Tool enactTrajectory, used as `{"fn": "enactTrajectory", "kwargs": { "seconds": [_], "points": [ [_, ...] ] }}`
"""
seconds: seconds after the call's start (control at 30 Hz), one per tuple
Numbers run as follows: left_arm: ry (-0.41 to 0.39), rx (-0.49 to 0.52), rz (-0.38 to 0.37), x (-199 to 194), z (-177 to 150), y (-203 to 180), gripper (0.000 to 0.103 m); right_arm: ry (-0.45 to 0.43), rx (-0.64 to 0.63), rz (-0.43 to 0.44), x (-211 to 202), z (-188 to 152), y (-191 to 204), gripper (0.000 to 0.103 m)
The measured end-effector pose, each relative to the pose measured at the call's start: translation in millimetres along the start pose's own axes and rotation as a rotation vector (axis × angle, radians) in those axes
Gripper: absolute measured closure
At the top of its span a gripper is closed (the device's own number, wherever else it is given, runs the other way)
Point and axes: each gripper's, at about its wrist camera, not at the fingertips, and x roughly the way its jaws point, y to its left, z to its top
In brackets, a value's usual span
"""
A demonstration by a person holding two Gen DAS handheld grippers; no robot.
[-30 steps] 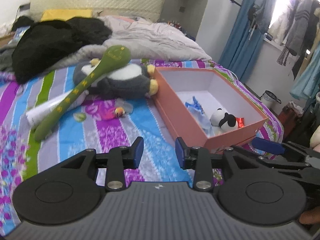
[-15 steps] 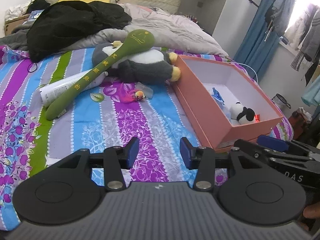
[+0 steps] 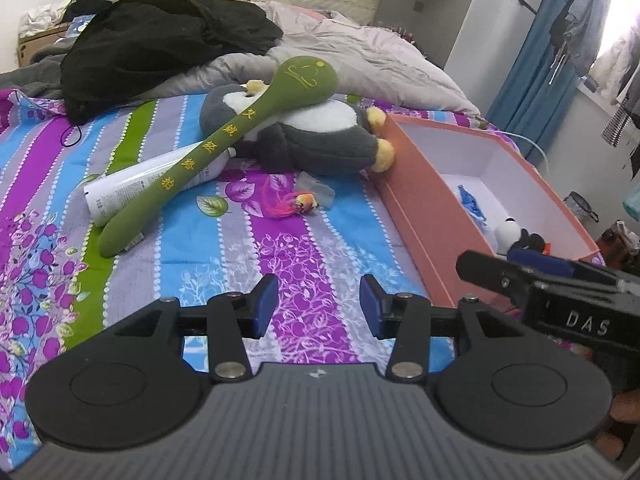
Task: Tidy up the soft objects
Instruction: 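Withdraw both open tools from the box toward the pile, then grasp the pink-feathered toy with the left tool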
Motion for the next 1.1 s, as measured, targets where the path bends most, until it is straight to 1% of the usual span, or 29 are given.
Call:
{"fn": "enactTrajectory", "kwargs": {
  "seconds": [0.1,0.33,0.43,0.5,0.53,0.57,0.63,0.67,0.77,0.97,1.1],
  "points": [
    [0.008,-0.004,0.012,16,6,7,0.052,0.001,-0.003,0.004,15,7,1,0.026],
    [0.018,-0.056,0.022,56,16,28,0.052,-0.003,-0.009,0.013,59,25,6,0.027],
    [0.012,-0.071,0.017,72,22,35,0.052,0.007,0.005,0.014,79,32,5,0.032],
    [0.012,-0.083,0.011,83,26,40,0.052,0.021,0.024,0.031,93,35,2,0.035],
    [0.014,-0.086,0.009,89,28,42,0.052,0.029,0.035,0.039,100,37,0,0.038],
    [0.015,-0.092,0.007,95,30,44,0.052,0.035,0.039,0.041,107,39,-2,0.039],
    [0.016,-0.097,-0.005,108,34,47,0.052,0.044,0.034,0.032,121,40,-3,0.041],
    [0.013,-0.095,-0.01,115,36,48,0.052,0.053,0.036,0.032,128,41,-3,0.044],
    [0.009,-0.089,-0.006,135,43,51,0.052,0.074,0.031,0.013,150,43,-4,0.048],
    [0.018,-0.081,-0.021,176,54,63,0.052,0.119,0.087,-0.021,194,41,-13,0.048],
    [0.007,-0.067,-0.063,197,60,71,0.052,0.125,0.106,-0.05,219,39,-19,0.048]
  ]
}}
